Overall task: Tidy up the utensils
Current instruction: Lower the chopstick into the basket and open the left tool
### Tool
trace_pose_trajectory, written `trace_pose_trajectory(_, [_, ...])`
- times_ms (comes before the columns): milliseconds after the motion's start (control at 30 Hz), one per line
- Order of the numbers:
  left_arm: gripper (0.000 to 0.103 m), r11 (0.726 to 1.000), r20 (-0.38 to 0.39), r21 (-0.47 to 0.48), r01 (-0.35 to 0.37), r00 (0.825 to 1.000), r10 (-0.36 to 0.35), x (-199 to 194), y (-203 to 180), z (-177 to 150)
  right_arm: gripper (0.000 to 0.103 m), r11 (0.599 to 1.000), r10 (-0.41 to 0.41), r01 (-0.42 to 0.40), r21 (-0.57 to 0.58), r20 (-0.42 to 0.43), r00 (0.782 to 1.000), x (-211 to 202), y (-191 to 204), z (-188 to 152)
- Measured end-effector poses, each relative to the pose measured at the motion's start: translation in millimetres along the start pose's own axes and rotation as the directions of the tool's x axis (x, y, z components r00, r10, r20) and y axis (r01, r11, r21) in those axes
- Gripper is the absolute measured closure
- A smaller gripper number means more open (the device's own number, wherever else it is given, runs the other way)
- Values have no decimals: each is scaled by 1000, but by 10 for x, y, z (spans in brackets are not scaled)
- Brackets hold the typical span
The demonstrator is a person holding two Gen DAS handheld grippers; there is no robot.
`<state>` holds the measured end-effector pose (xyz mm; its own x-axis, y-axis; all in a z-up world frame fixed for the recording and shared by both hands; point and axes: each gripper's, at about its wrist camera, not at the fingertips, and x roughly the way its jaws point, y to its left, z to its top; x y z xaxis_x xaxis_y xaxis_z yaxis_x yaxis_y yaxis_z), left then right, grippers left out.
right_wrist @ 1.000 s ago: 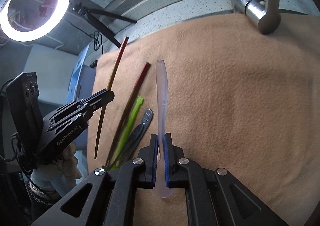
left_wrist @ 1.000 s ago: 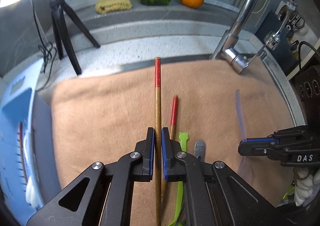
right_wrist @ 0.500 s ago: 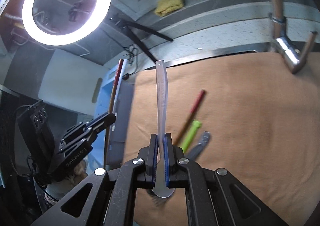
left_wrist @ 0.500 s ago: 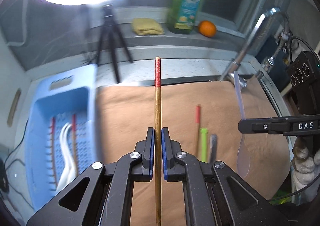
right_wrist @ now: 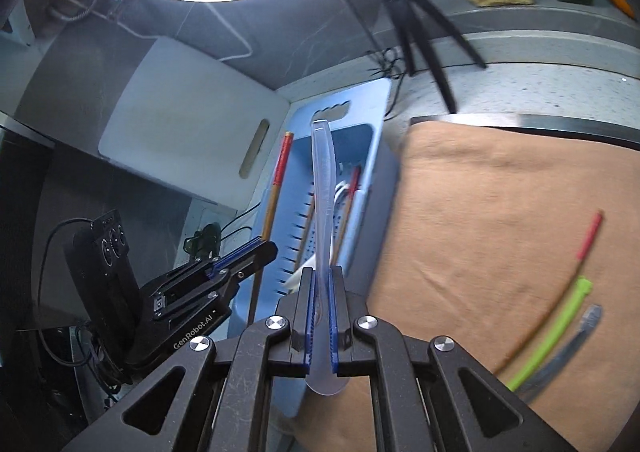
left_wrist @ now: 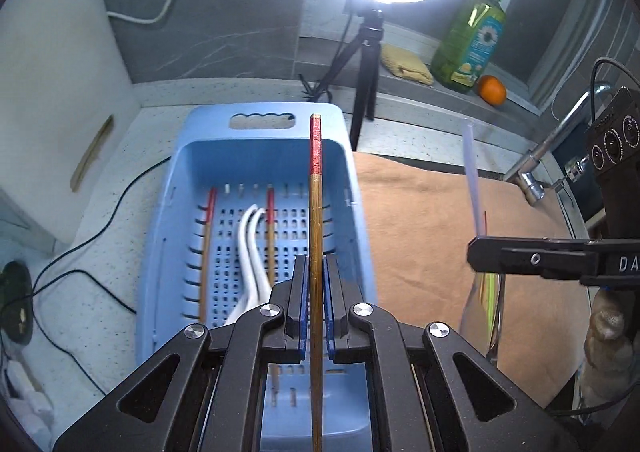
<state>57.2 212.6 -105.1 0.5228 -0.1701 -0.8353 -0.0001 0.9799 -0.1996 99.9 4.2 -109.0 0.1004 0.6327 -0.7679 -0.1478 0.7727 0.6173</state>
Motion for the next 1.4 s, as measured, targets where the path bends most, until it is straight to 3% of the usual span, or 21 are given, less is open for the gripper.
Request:
trace_pose_trajectory(267, [98,1000,-13,-26,13,1000,-13,135,225,50,97,1000,-23,23,-21,-27,999,434,265,69])
trace_pose_trajectory(767, [98,999,-77,-46,-3,997,0,404,487,8,97,995,-94,93,-17,-88,992,965,264,76])
trace_pose_trajectory(1167, [91,997,-80,-65,-33,996,28,368,519,11,92,993,-106,102,-60,-66,992,882,302,70])
trace_pose_trajectory(1400, [91,996,-50,-75,-46,998,42,190,457,-13,79,989,-120,117,-94,-21,993,619,259,14])
